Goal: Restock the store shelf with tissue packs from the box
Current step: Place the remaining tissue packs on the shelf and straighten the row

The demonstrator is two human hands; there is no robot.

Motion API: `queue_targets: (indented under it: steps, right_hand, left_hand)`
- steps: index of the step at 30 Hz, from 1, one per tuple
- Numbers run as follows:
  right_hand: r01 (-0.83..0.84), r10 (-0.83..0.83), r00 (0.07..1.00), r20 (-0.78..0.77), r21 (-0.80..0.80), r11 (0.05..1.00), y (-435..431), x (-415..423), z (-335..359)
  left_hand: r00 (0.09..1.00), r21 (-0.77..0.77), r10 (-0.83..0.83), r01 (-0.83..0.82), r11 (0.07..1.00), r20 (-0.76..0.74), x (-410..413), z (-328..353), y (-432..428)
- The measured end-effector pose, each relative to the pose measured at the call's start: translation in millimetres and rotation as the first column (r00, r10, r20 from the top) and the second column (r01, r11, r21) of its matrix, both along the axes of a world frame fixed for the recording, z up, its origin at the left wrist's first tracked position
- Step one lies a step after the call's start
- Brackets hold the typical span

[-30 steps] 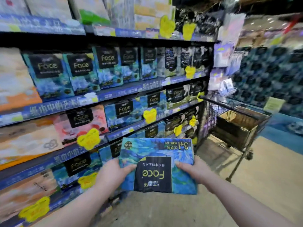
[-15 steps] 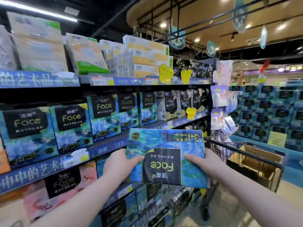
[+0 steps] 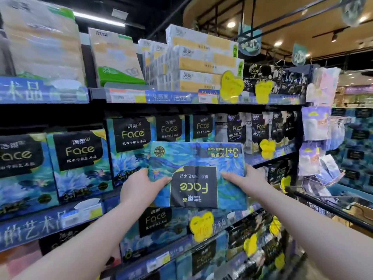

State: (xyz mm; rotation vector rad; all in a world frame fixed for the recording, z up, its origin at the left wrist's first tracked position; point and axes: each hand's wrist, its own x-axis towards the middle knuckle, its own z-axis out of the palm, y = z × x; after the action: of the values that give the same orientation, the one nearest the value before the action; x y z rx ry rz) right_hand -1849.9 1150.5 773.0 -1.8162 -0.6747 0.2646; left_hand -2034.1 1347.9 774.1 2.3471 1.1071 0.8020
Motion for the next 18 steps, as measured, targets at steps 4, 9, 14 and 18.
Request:
queue_targets:
  steps: [4, 9, 14, 18]
  right_hand:
    - [-0.133, 0.135, 0.990, -0.031, 0.041, 0.990, 22.7, 56.9, 2.6]
    - [-0.237, 0.239, 0.971, -0.019, 0.082, 0.968, 44.6, 132.2, 10.6]
    - [-0.362, 0.363, 0.932, 0.015, 0.106, 0.926, 62.6, 192.4, 19.2]
    - [-0.441, 0.442, 0.897, 0.019, 0.133, 0.888, 79.8, 220.0, 19.8]
  left_hand:
    - [0.993, -0.039, 0.099, -0.097, 0.995, 0.068, 40.7, 0.5, 2.6]
    - [0.974, -0.078, 0.173, -0.163, 0.983, 0.146, 95.1, 10.9, -10.7]
    - [0.956, -0.120, 0.245, -0.227, 0.966, 0.163, 143.4, 13.2, -10.7]
    - [0.943, -0.166, 0.293, -0.267, 0.949, 0.157, 166.5, 10.4, -6.7]
